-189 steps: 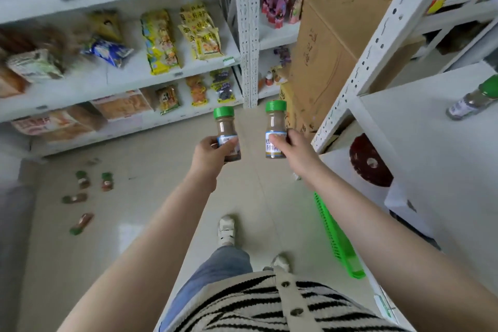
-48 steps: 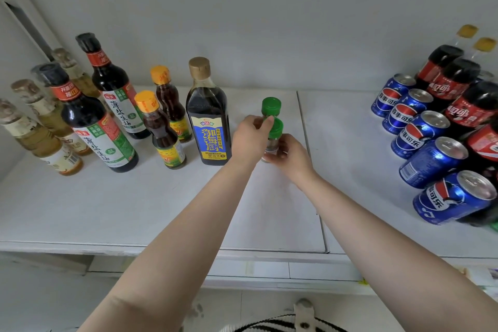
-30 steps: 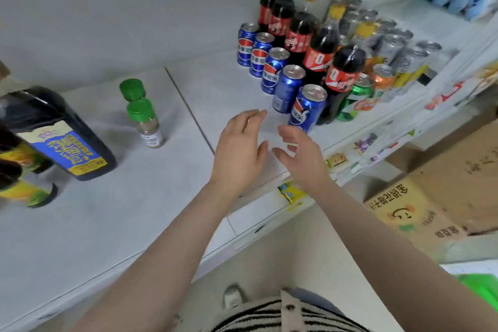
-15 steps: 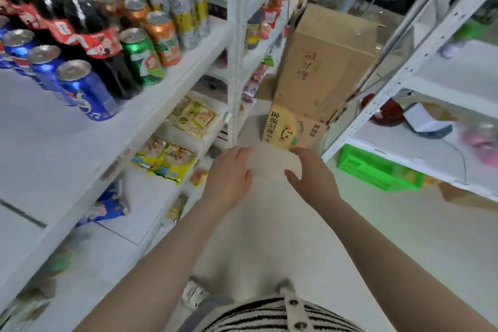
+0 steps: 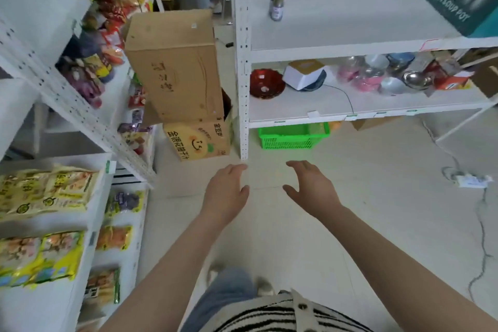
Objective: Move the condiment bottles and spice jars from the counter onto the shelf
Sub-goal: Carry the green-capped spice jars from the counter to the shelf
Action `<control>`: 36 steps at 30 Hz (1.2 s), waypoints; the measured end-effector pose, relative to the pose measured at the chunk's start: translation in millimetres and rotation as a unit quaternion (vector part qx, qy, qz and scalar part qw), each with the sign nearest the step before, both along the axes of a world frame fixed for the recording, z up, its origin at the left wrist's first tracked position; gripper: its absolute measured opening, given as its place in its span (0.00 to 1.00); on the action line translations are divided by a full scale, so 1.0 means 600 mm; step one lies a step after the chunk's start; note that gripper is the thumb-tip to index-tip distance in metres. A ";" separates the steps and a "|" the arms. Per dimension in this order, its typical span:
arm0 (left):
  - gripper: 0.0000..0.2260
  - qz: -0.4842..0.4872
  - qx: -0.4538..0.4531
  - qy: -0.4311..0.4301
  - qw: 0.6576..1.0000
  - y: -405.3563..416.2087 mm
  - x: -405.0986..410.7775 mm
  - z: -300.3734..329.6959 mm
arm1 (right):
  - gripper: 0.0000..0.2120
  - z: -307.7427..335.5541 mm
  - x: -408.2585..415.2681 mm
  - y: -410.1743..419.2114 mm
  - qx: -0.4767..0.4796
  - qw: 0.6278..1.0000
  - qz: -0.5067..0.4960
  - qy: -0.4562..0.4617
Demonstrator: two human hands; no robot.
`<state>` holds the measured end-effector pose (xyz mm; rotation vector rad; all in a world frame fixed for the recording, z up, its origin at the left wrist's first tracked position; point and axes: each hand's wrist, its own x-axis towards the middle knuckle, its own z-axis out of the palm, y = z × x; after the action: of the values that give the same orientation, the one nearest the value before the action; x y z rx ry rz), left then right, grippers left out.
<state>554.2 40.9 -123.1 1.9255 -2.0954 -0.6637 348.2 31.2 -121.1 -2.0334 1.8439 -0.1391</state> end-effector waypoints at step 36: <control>0.21 0.159 -0.114 0.161 0.967 -0.876 -0.255 0.012 | 0.24 0.036 -0.249 -0.832 -0.062 0.990 0.047 -0.116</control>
<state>401.0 -484.9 -116.2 1.8257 -1.5513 -0.5891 198.9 -467.7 -99.8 -2.0826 1.6302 -0.4537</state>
